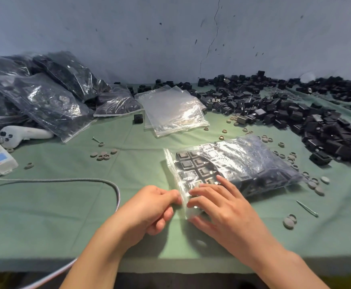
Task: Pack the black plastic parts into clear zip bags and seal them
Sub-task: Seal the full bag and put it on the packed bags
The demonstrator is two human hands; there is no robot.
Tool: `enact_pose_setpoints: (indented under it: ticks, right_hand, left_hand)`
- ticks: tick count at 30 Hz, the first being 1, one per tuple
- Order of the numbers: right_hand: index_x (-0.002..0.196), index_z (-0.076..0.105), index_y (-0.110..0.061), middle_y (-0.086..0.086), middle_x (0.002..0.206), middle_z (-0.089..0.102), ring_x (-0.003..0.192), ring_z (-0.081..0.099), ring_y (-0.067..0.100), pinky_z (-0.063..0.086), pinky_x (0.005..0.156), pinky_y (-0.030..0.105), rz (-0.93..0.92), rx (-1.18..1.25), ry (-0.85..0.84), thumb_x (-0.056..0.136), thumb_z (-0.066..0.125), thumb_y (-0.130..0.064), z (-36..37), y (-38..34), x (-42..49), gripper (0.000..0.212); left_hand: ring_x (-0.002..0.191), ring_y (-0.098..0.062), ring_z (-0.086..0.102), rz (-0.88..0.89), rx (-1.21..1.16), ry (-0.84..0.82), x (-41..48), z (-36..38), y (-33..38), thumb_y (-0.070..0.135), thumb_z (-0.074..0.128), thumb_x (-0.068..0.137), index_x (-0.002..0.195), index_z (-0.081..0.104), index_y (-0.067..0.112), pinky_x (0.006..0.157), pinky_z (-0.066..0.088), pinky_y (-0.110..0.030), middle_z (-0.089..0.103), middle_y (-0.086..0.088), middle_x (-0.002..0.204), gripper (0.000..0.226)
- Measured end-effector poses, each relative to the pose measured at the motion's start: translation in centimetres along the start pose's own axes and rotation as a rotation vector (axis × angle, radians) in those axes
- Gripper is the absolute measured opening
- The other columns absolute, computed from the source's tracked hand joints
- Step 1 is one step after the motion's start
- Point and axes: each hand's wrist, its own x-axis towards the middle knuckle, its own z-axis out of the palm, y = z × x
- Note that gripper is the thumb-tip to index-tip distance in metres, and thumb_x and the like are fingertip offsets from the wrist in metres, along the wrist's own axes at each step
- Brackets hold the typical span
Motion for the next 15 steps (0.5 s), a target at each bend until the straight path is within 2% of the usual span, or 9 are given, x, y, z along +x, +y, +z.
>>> enact_pose_setpoints:
  ticks: [5,9,15]
  right_hand:
    - [0.094,0.067,-0.029,-0.012,0.106,0.065,0.099,0.061,0.013,0.041,0.103,0.033,-0.001,-0.013,0.097,0.088,0.072,-0.032,-0.1,-0.2,-0.2,0.008]
    - [0.086,0.068,-0.028,-0.010,0.097,0.063,0.089,0.060,0.015,0.041,0.094,0.030,-0.037,-0.055,0.114,0.093,0.070,-0.032,-0.2,-0.4,-0.2,0.009]
    - [0.078,0.066,-0.023,-0.008,0.091,0.063,0.080,0.058,0.016,0.045,0.088,0.032,-0.061,-0.082,0.177,0.094,0.069,-0.030,-0.3,-0.5,0.0,0.018]
  left_hand:
    - [0.026,-0.008,0.032,0.004,-0.022,-0.064,-1.6,0.7,-0.4,0.038,0.048,0.101,0.092,0.061,0.008,0.032,0.019,-0.010,0.044,0.001,0.045,0.034]
    - [0.029,-0.009,0.039,0.036,0.001,-0.080,-1.9,1.4,-0.6,0.028,0.052,0.102,0.080,0.057,0.006,0.030,0.024,-0.015,0.049,-0.001,0.048,0.031]
    - [0.036,-0.012,0.043,0.045,0.020,-0.064,-1.6,1.6,-0.7,0.022,0.055,0.100,0.081,0.058,0.007,0.032,0.029,-0.016,0.052,0.000,0.049,0.025]
